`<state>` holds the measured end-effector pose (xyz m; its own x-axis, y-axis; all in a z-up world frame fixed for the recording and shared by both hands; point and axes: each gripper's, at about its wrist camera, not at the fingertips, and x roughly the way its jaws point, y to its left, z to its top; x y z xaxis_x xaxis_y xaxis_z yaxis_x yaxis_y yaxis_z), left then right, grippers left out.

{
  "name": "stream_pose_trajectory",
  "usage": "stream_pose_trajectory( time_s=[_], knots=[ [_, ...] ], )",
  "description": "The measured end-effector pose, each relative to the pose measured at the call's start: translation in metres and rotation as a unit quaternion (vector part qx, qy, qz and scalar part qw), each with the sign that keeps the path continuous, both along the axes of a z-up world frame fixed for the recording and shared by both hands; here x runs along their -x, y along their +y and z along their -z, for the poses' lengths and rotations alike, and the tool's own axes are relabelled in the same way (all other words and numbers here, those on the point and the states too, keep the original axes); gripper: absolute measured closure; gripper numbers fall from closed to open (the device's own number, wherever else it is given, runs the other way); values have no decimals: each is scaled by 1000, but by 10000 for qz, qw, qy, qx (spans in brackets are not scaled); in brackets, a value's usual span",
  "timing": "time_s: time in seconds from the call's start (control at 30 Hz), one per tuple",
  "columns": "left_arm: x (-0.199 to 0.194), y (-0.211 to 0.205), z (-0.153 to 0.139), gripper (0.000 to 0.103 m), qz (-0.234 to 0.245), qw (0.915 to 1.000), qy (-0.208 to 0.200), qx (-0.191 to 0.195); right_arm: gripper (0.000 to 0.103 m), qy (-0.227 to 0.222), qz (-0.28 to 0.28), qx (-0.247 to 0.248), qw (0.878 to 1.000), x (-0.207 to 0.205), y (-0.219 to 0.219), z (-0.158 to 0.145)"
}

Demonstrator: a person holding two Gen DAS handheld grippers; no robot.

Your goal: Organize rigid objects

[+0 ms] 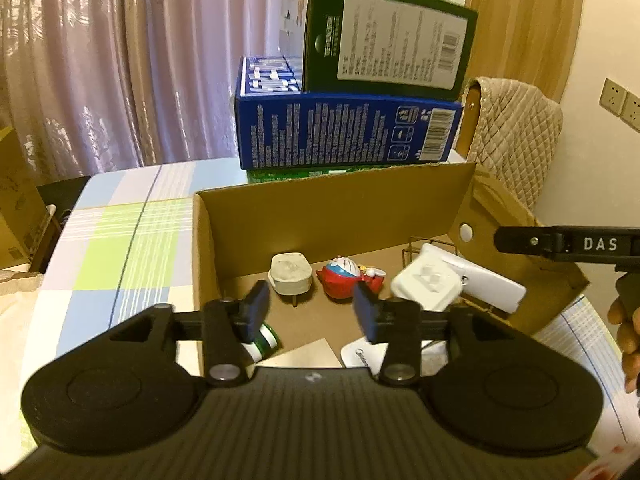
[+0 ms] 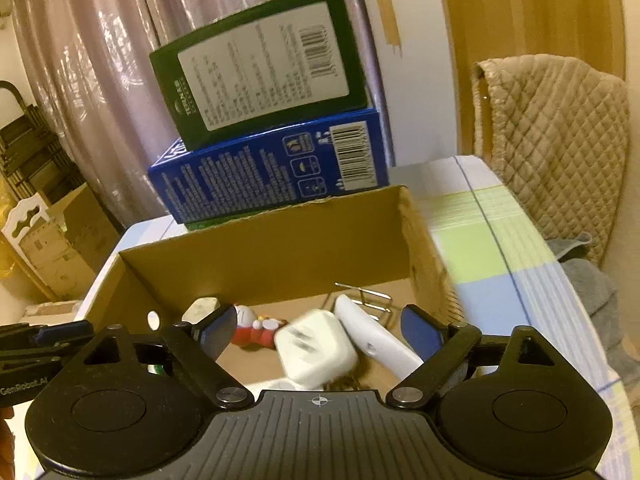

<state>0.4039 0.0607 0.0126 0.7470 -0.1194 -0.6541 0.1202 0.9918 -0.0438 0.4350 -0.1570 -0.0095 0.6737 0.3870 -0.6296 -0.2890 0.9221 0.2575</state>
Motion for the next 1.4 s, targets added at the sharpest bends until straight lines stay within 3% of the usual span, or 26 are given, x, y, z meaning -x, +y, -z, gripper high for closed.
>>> stream_pose_trajectory(
  time_s=[0.1, 0.4, 0.63, 0.9, 1.17, 1.4],
  knots=[
    [21, -1, -10, 32, -62, 9999, -131, -29, 16, 33, -15, 27, 10000, 21, -9, -8],
    [105, -8, -51, 6, -196, 9987, -453, -105, 15, 59, -73, 254, 9996, 105, -29, -33],
    [176, -10, -69, 3, -357, 9978, -556, 88, 14, -8, -341, 257, 9991, 166, -37, -57],
    [244, -22, -76, 2, -394, 9978, -353, 394, 14, -308, -589, 371, 9971, 240, -42, -84],
    [305, -24, -76, 2, -433, 9976, -245, 488, 13, -204, -456, 410, 9979, 301, -42, -80],
    [343, -29, -78, 2, -593, 9976, -160, 316, 13, -167, -548, 346, 9978, 340, -43, -78]
  ],
)
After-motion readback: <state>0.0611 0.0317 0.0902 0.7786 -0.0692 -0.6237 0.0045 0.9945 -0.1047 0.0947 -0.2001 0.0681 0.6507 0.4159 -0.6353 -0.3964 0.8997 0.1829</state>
